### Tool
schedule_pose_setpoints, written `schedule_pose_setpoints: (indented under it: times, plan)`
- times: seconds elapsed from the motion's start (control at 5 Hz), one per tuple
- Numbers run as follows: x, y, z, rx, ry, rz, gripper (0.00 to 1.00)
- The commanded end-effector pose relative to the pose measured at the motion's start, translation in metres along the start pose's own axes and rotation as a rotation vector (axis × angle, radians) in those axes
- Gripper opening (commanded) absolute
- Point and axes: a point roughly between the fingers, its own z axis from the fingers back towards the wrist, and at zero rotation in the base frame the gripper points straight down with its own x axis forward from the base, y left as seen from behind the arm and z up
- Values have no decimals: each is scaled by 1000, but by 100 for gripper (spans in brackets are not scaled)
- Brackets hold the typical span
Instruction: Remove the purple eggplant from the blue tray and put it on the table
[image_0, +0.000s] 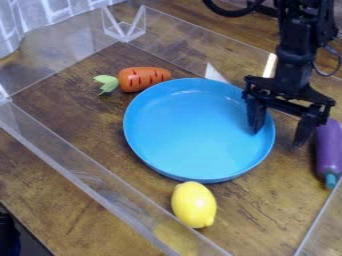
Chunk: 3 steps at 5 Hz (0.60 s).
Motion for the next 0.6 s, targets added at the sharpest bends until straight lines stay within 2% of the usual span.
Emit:
schedule_pose_setpoints:
  times: [0.0, 0.2, 0.4]
  plan:
    - [13, -22, 18, -25, -73, -22, 100]
    - [18, -29, 12, -25, -72, -23, 100]
    - [24, -30, 5, -11, -66, -24, 0]
